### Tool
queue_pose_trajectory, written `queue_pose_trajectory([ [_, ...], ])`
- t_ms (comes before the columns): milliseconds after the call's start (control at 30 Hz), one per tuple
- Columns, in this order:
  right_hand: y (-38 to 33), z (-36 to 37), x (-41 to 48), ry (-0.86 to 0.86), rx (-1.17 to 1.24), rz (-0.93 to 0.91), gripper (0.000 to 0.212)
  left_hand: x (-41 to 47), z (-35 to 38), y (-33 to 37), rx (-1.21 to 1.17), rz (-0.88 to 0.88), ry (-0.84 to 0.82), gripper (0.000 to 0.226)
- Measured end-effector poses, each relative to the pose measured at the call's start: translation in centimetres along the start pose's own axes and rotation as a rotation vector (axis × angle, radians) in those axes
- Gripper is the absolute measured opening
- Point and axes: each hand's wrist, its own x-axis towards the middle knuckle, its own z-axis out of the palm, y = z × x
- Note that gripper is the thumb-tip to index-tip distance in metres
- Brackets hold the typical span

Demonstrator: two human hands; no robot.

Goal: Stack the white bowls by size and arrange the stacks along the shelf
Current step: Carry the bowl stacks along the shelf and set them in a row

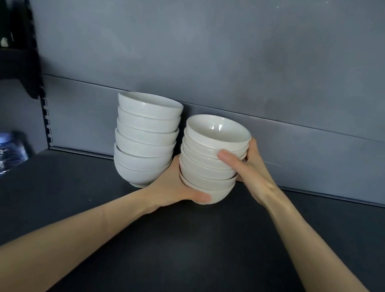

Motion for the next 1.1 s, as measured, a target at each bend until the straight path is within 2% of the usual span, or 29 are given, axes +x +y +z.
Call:
queue_pose_trajectory([
  [100, 0.2, 0.0, 0.4, -0.009, -0.007, -0.003, 0.094, 0.1, 0.0, -0.8, 0.027, 0.003, 0.035, 0.083],
  [233, 0.4, 0.2, 1.0, -0.011, 0.01, 0.002, 0.086, 0.1, -0.1, -2.0, 0.055, -0.023, 0.108, 0.081],
  [433, 0.7, 0.2, 1.6, 0.01, 0.013, 0.009, 0.079, 0.1, 0.2, -3.1, 0.079, -0.036, 0.13, 0.101],
  [667, 0.3, 0.5, 1.8, 0.026, 0.03, 0.009, 0.091, 0.3, 0.3, -3.3, 0.067, -0.043, 0.137, 0.099],
  [1100, 0.1, 0.7, 1.6, 0.035, 0.031, 0.01, 0.093, 0.4, 0.2, -3.5, 0.068, -0.035, 0.126, 0.1],
])
